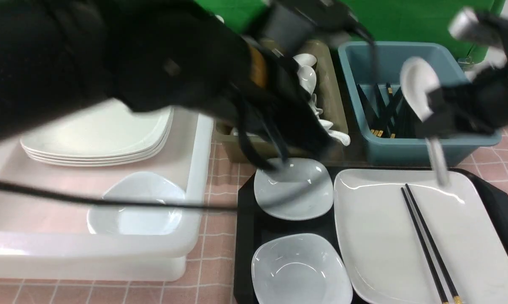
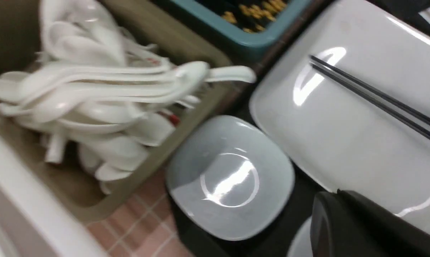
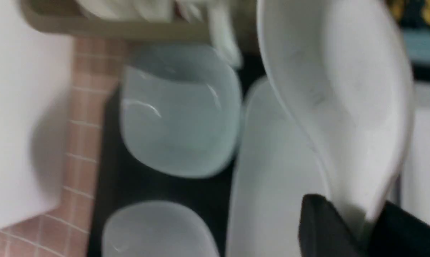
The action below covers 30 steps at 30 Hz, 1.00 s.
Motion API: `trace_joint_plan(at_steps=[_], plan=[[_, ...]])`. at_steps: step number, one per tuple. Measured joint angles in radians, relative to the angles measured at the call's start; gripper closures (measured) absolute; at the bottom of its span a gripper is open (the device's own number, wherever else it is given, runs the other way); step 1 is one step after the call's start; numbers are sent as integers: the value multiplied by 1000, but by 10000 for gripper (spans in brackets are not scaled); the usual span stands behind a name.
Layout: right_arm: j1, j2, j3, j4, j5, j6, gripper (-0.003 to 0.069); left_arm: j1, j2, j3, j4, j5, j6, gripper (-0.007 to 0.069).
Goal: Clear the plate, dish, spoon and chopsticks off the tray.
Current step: Use the right arm to grab a soup spoon from the plate, then use the right arm to put the soup spoon into the small storage box in the middle
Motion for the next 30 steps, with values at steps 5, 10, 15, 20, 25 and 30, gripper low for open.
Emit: trace_joint_plan(at_steps=[5,10,15,20,25,30], plan=[[89,256,-359,26,9,2,496,222,-6,-4,-205,15,151,627],[115,509,-667,31,9,86,496,322,-5,-4,-337,61,247,627],[115,683,-867,29,22,180,445,329,-5,-4,-354,106,264,627],[115,768,-975,27,90,207,246,329,-5,-4,-387,131,267,627],[108,752,-1029,29,302,190,219,329,-5,-4,-435,178,313,627],[89,596,-1001,-26,330,157,542,285,-6,0,-495,253,350,627]])
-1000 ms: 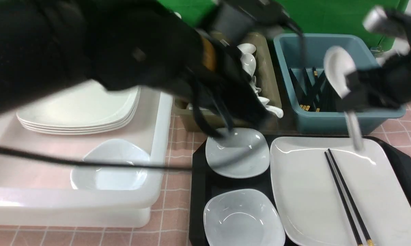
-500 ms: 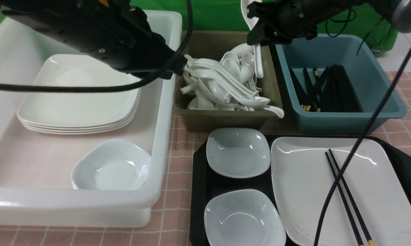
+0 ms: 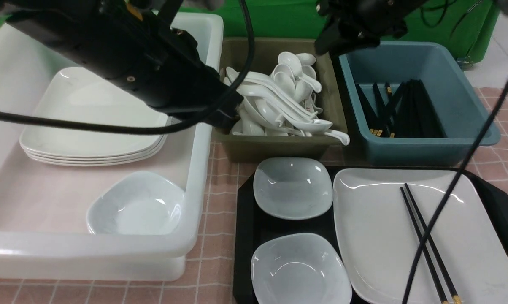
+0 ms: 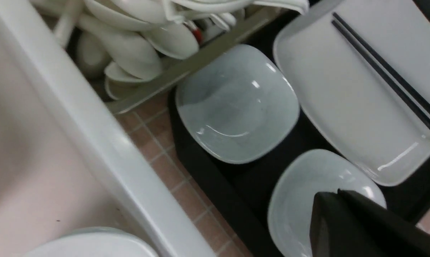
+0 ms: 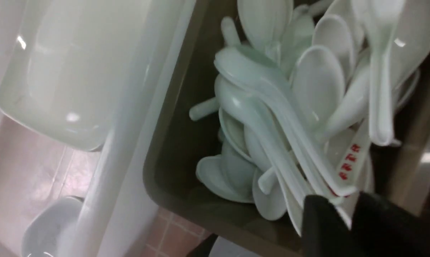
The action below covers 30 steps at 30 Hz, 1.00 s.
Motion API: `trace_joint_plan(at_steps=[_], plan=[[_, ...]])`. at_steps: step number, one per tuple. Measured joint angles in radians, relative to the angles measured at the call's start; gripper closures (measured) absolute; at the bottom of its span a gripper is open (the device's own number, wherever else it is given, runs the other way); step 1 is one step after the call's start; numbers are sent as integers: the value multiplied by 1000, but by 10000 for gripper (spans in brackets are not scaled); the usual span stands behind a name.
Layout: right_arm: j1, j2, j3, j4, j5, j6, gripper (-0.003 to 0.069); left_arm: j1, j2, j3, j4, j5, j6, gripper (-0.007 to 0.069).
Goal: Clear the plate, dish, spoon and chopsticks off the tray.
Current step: Use the right arm to put the soup spoon into the small storage box in the middle, then use the right arm to grab a pair of chopsticks from the plate
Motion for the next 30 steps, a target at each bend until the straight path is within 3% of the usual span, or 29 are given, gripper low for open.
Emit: trace_joint_plan(at_steps=[3,5,10,12,18,22,30], plan=[[0,-119,99,-21,0,-19,620,-63,0,15,0,21,3,627],[4,-196,187,-57,0,-35,621,-103,0,28,0,32,1,627],[9,-443,598,-248,-2,-43,501,-234,0,84,2,17,-17,627],[0,-531,840,-321,-6,-30,372,-295,0,126,4,-29,-32,627],[-18,-571,1221,-356,-128,42,172,-400,3,207,4,-192,-34,627],[-18,-527,1351,-356,-247,46,137,-464,34,227,3,-292,-34,627],[-18,-396,1389,-356,-364,71,132,-476,101,228,-11,-317,-34,627]])
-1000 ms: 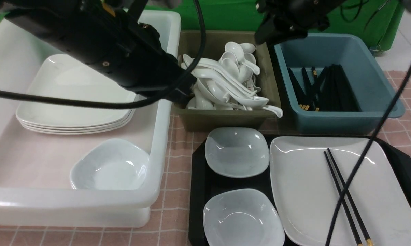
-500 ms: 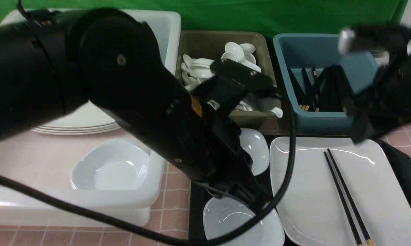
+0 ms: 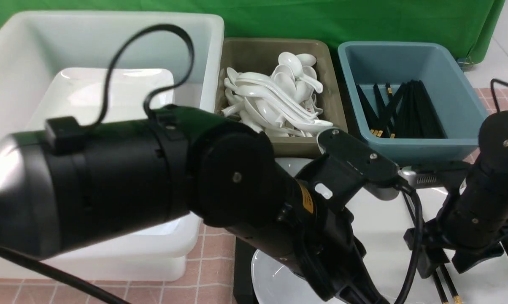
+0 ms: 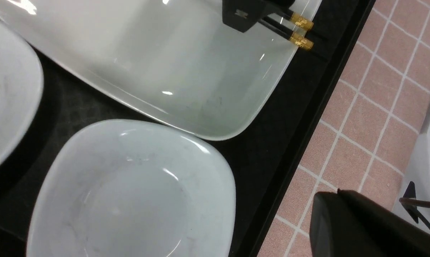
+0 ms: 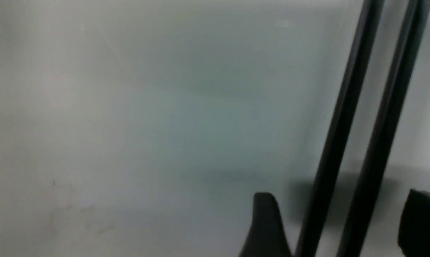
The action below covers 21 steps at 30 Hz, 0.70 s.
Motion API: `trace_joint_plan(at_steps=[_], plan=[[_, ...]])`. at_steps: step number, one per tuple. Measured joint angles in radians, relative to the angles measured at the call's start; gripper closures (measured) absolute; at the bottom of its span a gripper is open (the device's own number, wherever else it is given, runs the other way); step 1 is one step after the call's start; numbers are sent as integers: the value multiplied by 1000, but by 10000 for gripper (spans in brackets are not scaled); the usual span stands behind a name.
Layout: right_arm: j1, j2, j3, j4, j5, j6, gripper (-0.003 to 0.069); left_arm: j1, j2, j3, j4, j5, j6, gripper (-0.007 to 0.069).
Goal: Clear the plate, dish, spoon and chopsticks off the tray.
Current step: Use the right arm to grab a pair of chopsticks from the plate
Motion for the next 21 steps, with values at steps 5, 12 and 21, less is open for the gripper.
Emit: trace_joint_plan(at_steps=[5,12,21], plan=[[-1,17,-4,-21,-6,2,275,0,3,1,0,1,0,627],[-2,-26,-3,-6,55,-28,490,0,3,2,0,-2,2,627],[-22,-316,-97,-3,48,-83,490,4,5,-45,5,-252,1,627]])
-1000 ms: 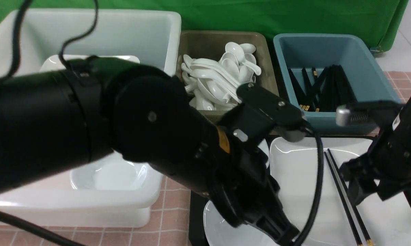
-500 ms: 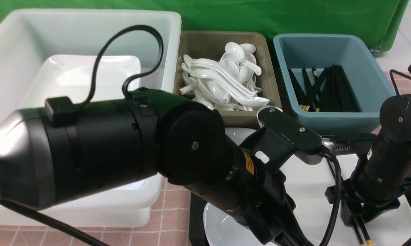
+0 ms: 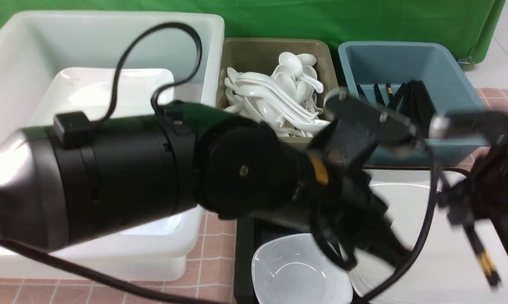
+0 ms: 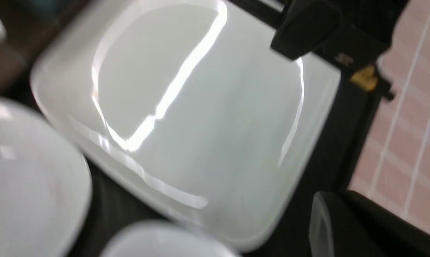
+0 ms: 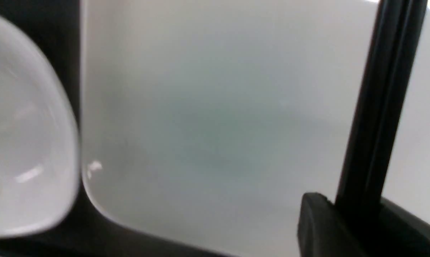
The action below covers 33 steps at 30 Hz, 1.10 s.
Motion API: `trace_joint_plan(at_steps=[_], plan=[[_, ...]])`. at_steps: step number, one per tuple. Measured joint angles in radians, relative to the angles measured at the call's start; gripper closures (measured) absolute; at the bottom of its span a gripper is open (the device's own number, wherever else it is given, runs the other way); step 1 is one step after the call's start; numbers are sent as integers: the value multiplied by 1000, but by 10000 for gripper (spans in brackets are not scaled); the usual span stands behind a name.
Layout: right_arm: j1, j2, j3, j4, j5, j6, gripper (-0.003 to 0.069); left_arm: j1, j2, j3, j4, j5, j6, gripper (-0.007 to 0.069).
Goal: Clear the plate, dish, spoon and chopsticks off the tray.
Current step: Use the right arm to grab a pair of chopsticks from the plate, then use the right arm to put the chopsticks into the small storage box on the right
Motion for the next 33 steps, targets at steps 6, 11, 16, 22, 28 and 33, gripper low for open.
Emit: trace_joint_plan(at_steps=[6,11,16,22,28,33], plan=[[-79,43,-192,2,-215,1,490,51,1,-53,51,-260,0,627],[-124,245,-380,2,-379,5,490,120,6,-56,84,-381,-1,627],[-127,431,-487,2,-478,35,490,163,32,-56,92,-347,-1,625],[-128,590,-579,3,-549,63,440,180,43,-56,119,-199,-1,625],[-128,610,-587,3,-450,100,256,180,43,-56,134,-29,-1,625],[-128,514,-594,4,-156,52,317,180,43,-56,123,162,-37,625]])
